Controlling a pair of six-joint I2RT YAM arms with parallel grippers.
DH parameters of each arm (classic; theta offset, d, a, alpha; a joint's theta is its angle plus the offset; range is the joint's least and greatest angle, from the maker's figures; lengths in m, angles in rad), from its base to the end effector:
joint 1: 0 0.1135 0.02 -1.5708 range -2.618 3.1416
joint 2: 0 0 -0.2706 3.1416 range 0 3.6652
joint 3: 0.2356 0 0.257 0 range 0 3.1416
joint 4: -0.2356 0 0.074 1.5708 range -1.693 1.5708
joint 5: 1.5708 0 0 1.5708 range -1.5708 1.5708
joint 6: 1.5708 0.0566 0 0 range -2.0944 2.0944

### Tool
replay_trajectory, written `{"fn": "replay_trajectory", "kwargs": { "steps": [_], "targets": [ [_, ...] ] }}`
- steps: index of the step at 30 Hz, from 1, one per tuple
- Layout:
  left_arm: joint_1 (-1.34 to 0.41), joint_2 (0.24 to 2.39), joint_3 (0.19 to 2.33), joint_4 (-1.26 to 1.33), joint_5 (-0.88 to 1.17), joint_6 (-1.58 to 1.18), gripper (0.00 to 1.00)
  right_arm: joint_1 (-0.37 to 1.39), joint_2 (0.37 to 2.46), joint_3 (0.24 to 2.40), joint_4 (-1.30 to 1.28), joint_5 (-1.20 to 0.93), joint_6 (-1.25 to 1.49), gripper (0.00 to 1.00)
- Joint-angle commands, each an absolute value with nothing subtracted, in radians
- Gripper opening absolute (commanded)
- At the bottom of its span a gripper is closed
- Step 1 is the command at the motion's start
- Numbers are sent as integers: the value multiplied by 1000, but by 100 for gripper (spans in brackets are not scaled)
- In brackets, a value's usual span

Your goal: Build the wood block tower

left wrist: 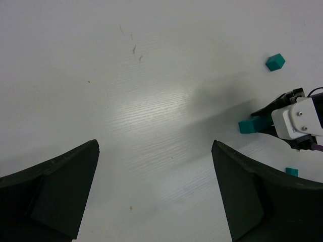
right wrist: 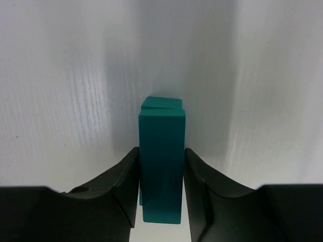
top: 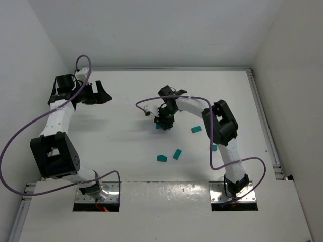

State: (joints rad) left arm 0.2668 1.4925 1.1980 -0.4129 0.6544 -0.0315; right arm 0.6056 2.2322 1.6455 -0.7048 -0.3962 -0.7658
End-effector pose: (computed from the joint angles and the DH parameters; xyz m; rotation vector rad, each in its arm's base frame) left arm 0.3426 0.0579 0.2909 0.0129 2.1742 -0.6079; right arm 0.3677 0.2811 0.1173 -1.8255 2.1071 0.5263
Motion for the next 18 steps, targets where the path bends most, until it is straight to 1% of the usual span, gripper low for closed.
{"fn": "replay_trajectory", "kwargs": {
  "steps": [1,4,10,18],
  "targets": [
    [256,1497,1236,-388,666,-32,100,611,2235,1690,-684,-411,-781,38],
    [256,1497,1236,-388,666,-32,100,612,2235,1692,-686,-413,-779,35],
    [256,1497,1236,-388,666,-32,100,612,2232,1690,-680,-410,-779,33],
    [256,1497,1236,-388,666,-32,100,612,2226,1677,-664,-400,-752,25]
  ]
}}
